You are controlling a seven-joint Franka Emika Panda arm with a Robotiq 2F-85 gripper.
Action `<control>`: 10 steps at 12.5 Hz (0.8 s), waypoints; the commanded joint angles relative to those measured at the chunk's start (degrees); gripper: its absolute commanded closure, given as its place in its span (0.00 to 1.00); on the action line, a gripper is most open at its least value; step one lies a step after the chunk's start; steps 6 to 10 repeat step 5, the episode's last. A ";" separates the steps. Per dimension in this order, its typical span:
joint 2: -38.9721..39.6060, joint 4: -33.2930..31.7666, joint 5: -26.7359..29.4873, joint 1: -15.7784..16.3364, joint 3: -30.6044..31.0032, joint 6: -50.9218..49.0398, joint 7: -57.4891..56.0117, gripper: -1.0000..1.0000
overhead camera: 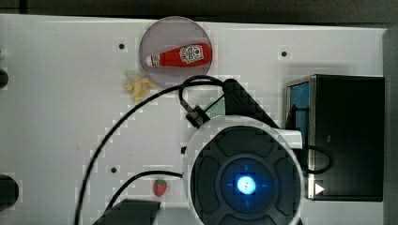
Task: Drag strainer left to right.
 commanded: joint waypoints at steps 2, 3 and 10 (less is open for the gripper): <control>1.61 2.33 -0.45 -0.28 -1.78 -3.47 -4.56 0.00; 1.43 2.46 -0.45 -0.28 -1.86 -3.21 -4.56 0.00; 1.26 2.49 -0.45 -0.28 -1.83 -3.24 -4.56 0.00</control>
